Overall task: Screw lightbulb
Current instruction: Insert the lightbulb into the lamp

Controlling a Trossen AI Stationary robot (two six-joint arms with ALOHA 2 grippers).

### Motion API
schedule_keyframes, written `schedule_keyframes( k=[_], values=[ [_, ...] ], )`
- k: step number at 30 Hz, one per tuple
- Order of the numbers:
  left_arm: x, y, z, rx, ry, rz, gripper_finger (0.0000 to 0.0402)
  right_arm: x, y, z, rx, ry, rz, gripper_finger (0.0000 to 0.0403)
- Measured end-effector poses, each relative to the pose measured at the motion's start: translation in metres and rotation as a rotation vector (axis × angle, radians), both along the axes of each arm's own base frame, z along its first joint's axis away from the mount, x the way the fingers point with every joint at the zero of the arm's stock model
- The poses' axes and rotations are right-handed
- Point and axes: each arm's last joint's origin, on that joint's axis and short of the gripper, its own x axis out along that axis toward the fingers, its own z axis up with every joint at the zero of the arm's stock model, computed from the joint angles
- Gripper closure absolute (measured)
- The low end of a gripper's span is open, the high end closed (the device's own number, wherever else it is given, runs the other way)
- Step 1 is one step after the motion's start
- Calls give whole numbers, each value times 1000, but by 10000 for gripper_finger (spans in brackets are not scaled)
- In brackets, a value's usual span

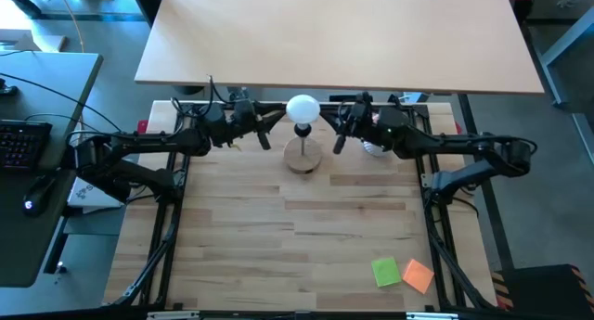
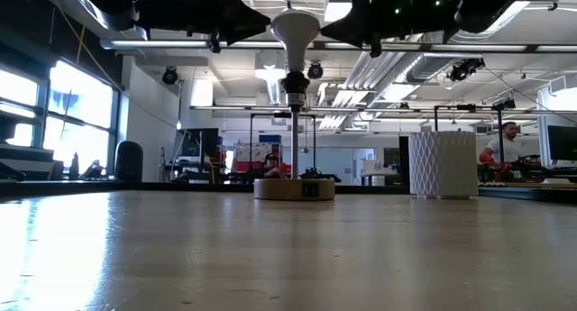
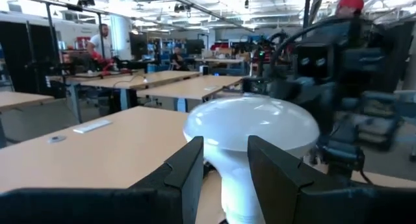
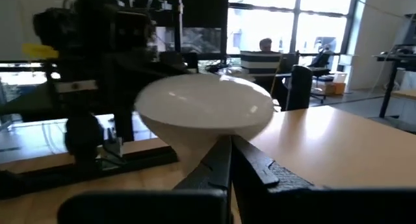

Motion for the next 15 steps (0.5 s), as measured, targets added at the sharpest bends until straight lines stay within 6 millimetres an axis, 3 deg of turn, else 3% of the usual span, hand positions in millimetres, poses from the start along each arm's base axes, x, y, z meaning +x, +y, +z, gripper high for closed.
schedule_keyframes(
  k=[10,15],
  values=[
    [4,-18,1,-46,-9,-30,287,-9,-38,-4,57,-69,-123,401],
    [-6,-18,7,-65,2,131,287,-13,-34,2,45,-64,-129,401]
  ],
)
